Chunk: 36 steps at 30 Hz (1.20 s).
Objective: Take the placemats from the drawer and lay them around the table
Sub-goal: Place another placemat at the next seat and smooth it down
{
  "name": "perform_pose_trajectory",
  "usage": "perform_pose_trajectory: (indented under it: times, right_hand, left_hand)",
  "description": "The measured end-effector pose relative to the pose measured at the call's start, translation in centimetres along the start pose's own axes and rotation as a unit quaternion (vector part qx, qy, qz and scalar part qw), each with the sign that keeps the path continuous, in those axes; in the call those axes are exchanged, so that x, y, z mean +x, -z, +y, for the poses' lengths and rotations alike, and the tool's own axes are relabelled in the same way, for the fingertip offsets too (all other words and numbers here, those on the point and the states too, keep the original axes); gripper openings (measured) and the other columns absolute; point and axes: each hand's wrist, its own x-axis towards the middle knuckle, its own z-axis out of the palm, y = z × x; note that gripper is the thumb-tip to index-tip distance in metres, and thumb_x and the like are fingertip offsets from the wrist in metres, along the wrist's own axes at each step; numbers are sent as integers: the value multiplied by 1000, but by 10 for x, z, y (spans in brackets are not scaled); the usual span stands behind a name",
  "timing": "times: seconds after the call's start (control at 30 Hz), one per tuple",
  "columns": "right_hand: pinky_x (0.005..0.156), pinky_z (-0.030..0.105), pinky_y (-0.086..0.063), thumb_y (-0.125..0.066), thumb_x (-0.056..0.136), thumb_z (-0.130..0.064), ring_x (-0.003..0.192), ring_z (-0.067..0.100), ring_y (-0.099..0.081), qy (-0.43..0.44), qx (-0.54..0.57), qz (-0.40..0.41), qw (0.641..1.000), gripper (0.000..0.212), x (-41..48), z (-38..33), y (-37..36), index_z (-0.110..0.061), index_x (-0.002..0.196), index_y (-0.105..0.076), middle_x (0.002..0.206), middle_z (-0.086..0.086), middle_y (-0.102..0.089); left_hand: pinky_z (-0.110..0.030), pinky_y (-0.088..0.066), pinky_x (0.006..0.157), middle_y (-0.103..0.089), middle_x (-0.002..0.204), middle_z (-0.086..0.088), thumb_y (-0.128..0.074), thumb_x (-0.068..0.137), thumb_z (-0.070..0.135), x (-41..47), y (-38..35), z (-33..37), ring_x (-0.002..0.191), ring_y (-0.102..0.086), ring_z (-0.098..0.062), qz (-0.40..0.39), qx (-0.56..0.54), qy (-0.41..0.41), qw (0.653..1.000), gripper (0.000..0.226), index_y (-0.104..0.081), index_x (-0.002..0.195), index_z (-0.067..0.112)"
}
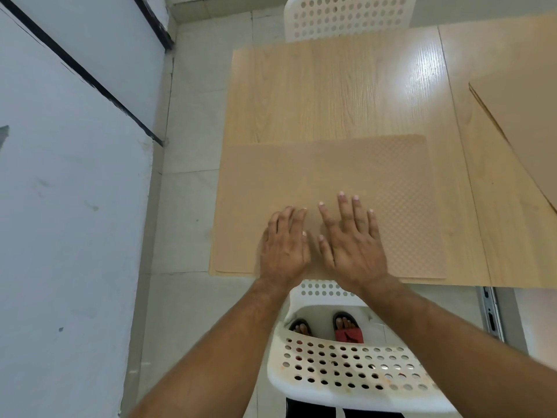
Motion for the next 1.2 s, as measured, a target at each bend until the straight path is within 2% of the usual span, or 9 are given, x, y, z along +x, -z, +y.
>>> perform_pose_trajectory:
  times: [0.07,0.13,0.3,0.47,0.6,0.9,1.07,1.2]
  right_hand:
    - [122,51,-4,-24,99,-49,154,30,-3,21,1,-1,1000,65,17,-12,-4,-28,160,-12,167,11,-4]
    - [122,49,-3,-22,100,-50,154,28,-3,30,0,-18,999,65,28,-19,-11,-28,160,-13,167,10,-6]
    - [122,51,-6,-24,99,-53,154,27,-7,21,-22,-24,999,65,27,-15,-25,-27,158,-22,166,9,-14]
    - [122,53,-10,-29,96,-58,153,27,-12,5,-34,-12,999,68,21,-3,-20,-30,158,-25,166,7,-15]
    - [122,53,-7,-28,95,-63,154,28,-9,-34,-63,-19,997,74,11,26,-11,-31,159,-15,168,6,-10]
    - [123,50,-1,-13,95,-66,154,24,10,-111,-62,-28,992,76,-17,76,6,-30,159,8,167,5,9]
    - [123,50,-2,-11,95,-67,153,23,13,-120,-59,-33,990,78,-22,85,8,-27,159,8,167,5,11]
    - [123,51,-1,-10,95,-68,153,24,14,-128,-55,-41,989,79,-23,84,10,-25,159,8,167,8,11]
  left_hand:
    - [-47,-41,108,-50,143,-12,-41,97,23,7,-3,-7,132,-45,-31,25,-3,-13,1000,46,-52,140,9]
    - [-47,-39,110,-48,148,-13,-38,97,26,11,-5,-13,139,-41,-31,30,17,0,999,50,-50,143,11]
    - [-52,-30,111,-15,168,-2,-28,98,44,10,-1,-18,154,-10,-25,-59,74,91,991,59,-23,157,37]
    - [-58,-30,108,-5,169,0,-30,94,62,12,2,-15,155,0,-26,-84,83,111,987,69,-13,158,43]
    - [-59,-26,109,4,169,2,-29,88,76,13,5,-14,154,7,-27,-101,84,116,985,80,-10,158,43]
    - [-62,-23,109,10,168,0,-21,83,85,18,4,-2,153,14,-29,-124,95,147,977,89,-10,158,38]
    - [-63,-27,108,6,168,-3,-21,84,82,17,1,-5,153,9,-31,-106,105,142,979,87,-11,157,36]
    - [-65,-24,110,7,168,-4,-23,86,80,17,3,-3,153,10,-30,-111,91,140,980,86,-10,157,34]
